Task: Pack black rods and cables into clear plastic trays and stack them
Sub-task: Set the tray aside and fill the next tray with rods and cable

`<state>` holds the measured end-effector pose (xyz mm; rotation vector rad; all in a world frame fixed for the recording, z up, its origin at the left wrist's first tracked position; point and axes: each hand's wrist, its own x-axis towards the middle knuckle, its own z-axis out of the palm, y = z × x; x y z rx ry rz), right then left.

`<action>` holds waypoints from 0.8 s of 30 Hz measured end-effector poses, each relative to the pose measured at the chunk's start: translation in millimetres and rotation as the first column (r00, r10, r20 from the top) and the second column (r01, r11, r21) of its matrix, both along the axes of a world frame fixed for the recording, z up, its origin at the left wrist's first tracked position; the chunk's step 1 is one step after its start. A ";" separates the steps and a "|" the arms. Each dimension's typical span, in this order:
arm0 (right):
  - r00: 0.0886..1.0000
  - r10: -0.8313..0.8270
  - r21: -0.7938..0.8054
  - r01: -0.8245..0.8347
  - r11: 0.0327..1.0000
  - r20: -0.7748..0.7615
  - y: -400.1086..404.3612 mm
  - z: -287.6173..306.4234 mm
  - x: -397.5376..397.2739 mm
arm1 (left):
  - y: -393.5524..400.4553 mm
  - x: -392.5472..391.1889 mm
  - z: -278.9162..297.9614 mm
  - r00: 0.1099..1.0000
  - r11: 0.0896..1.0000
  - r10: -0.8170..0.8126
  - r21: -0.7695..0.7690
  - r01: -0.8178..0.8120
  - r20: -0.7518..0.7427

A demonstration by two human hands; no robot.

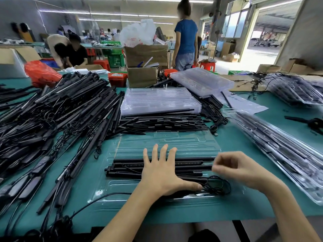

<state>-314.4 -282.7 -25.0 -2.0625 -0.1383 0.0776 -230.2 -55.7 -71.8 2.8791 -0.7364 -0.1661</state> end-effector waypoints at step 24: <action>0.642 -0.746 0.305 0.757 0.578 -0.180 -12.0 -20.2 105.9 | 3.5 -2.2 -3.7 0.999 0.999 -0.014 -0.036 0.015 0.032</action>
